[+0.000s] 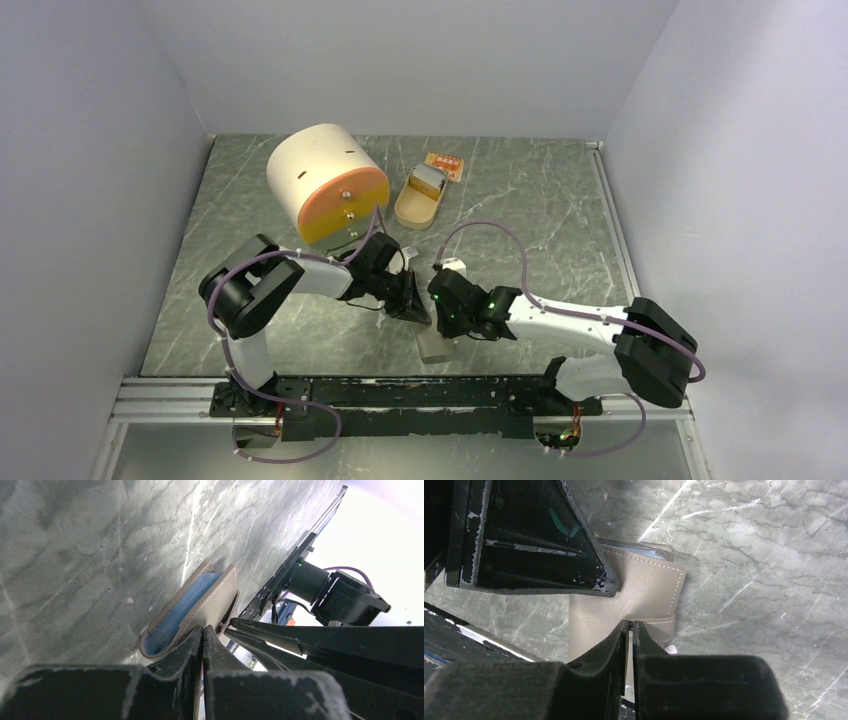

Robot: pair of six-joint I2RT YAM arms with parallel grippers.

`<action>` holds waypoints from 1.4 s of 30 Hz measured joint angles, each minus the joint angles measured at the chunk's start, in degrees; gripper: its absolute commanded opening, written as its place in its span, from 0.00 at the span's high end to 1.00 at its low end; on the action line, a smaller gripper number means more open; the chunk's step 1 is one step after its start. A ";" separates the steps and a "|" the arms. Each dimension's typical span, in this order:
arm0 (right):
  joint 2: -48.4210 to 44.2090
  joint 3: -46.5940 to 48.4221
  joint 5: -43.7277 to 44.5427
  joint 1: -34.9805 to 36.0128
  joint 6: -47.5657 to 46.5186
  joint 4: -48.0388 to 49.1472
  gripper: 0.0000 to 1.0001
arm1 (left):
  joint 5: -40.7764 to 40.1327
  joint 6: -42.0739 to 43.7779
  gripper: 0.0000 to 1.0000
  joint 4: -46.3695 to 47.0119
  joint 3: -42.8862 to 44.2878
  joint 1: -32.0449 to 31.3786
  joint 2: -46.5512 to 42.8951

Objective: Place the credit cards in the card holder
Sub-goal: Close the card holder at the center of the board.

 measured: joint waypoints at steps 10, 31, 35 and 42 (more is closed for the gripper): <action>0.74 0.20 7.13 4.35 2.12 -0.04 0.92 | 0.02 0.00 0.91 0.00 0.00 0.00 0.00; 3.17 1.16 19.80 12.92 8.24 -1.77 0.91 | 0.04 0.02 0.91 0.00 0.00 -0.22 -0.02; 3.91 1.14 24.74 15.93 11.37 -2.40 0.91 | 0.09 0.02 0.91 -0.02 0.00 -0.22 0.00; 11.39 4.72 36.28 22.80 18.21 -6.62 0.92 | 0.72 0.00 0.91 0.31 0.00 -0.13 0.39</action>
